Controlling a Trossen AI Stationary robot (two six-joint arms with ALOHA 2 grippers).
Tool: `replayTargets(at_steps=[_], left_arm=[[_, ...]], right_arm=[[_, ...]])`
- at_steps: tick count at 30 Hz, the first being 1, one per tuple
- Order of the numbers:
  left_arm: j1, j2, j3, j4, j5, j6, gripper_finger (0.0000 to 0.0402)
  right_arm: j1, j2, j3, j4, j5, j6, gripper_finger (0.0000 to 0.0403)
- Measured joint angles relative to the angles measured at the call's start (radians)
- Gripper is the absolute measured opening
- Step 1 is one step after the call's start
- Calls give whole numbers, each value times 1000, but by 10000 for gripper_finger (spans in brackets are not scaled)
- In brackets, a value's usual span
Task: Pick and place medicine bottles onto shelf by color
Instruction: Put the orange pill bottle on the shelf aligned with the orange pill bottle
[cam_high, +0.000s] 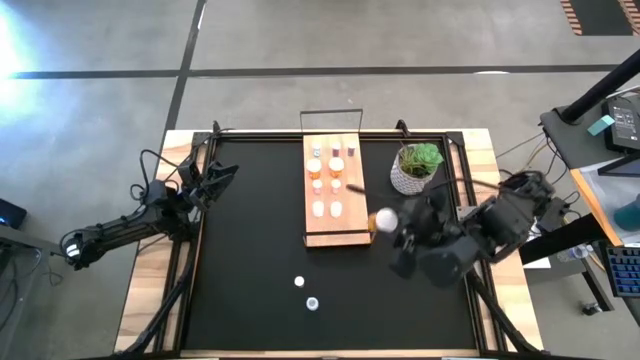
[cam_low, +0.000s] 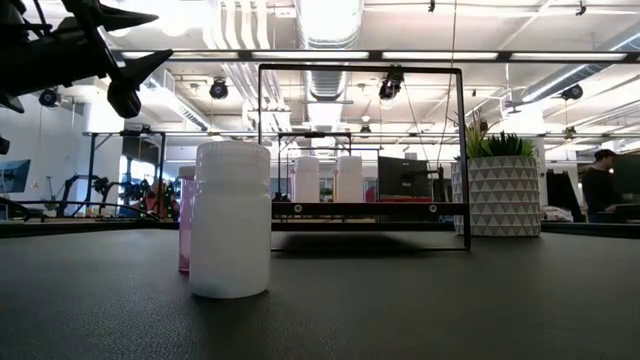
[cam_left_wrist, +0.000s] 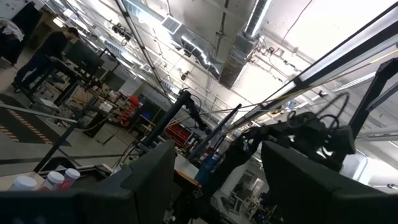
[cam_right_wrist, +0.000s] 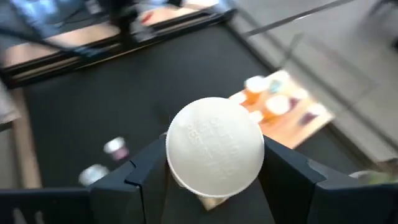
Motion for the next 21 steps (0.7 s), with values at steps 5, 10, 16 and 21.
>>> replayTargets(at_steps=[5,10,16,21], left_arm=[[0,0,0,0,0,0,224],[0,1,0,0,0,0,224],[0,1,0,0,0,0,224],[0,1,0,0,0,0,224]], right_arm=[[-95,-78,-132,-1,96,-15,200],[-267,-135,-288,58,135,-22,200],[-512,-192,-502,424,26,-210,200],[-707,-184,-649,626,-170,-256,201]])
